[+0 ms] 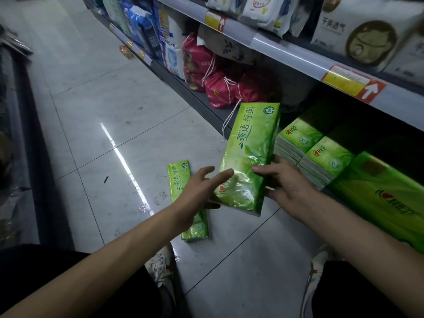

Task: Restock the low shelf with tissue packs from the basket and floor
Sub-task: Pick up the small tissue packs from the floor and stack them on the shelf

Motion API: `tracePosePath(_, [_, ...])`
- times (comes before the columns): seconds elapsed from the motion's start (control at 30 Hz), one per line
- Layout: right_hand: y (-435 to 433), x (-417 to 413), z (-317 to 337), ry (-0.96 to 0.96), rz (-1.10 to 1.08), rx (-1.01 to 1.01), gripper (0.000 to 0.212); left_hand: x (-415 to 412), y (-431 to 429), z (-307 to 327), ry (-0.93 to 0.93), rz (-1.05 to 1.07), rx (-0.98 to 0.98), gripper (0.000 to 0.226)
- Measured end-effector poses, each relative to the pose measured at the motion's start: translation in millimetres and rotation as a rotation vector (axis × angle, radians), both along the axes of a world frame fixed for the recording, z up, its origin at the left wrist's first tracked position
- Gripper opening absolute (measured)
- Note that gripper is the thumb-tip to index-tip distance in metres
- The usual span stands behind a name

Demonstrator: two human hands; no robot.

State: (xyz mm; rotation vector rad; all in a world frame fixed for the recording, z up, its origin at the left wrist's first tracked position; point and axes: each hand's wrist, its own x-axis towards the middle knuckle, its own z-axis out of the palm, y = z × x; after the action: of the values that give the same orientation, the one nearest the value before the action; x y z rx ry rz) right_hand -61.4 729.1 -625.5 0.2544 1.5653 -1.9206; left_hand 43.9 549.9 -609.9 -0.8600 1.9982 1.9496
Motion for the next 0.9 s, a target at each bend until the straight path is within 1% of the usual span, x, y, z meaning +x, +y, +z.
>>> tracePosePath(0.03, [1.4,-0.5,-1.4,0.004,-0.011,-0.024,0.055,-1.7,-3.7,-1.5,-0.005,-0.032,-0.02,0.081])
tracePosePath(0.1, [3.0,0.1,-4.6,-0.006,-0.03,-0.086,0.066,-3.4,-5.5,-1.5,0.005,-0.086,-0.031,0.058])
tracePosePath(0.17, [3.6,2.3,-4.9,-0.009,-0.029,-0.143,0.071,-5.2,-5.7,-2.6,0.038,-0.075,0.027,0.046])
tracePosePath(0.23, [2.9,2.6,-2.8,-0.01,-0.042,-0.177,0.069,-5.5,-5.2,-1.0,0.102,-0.058,0.071,0.042])
tracePosePath(0.3, [1.2,2.3,1.3,0.003,-0.03,-0.183,0.062,-6.0,-5.8,2.8,0.171,-0.02,0.093,0.044])
tracePosePath(0.33, [0.9,2.4,3.2,0.022,0.0,-0.153,0.057,-6.9,-6.6,4.6,0.206,0.013,0.075,0.044])
tracePosePath(0.37, [0.6,2.9,5.0,0.041,0.04,-0.102,0.052,-8.9,-8.6,5.1,0.239,0.052,0.014,0.046])
tracePosePath(0.4, [0.5,3.9,6.2,0.049,0.073,-0.045,0.05,-10.6,-11.1,6.6,0.265,0.083,-0.092,0.049])
tracePosePath(0.43, [0.9,5.2,6.6,0.04,0.088,0.007,0.055,-12.7,-14.1,7.1,0.289,0.097,-0.235,0.052])
tracePosePath(0.5, [1.9,8.0,6.5,-0.01,0.081,0.066,0.066,-13.3,-18.8,6.7,0.354,0.057,-0.554,0.055])
tracePosePath(0.53, [2.2,9.7,6.6,-0.027,0.079,0.079,0.067,-11.3,-20.3,6.3,0.384,0.026,-0.714,0.054])
tracePosePath(0.67, [5.0,14.0,7.9,-0.045,0.081,0.103,0.055,-3.5,-23.9,4.8,0.516,-0.095,-1.3,0.051])
tracePosePath(0.73, [7.7,14.0,8.7,-0.057,0.073,0.105,0.043,-0.9,-27.4,-0.2,0.607,-0.164,-1.496,0.052])
tracePosePath(0.8, [9.7,13.7,9.5,-0.089,0.045,0.092,0.028,1.7,-32.1,-6.3,0.67,-0.218,-1.622,0.053])
tracePosePath(0.83, [10.5,13.6,9.1,-0.11,0.025,0.08,0.026,3.0,-33.9,-8.6,0.698,-0.235,-1.665,0.053])
tracePosePath(0.9, [11.5,13.7,8.9,-0.145,-0.003,0.053,0.032,5.9,-35.5,-12.3,0.731,-0.253,-1.724,0.051])
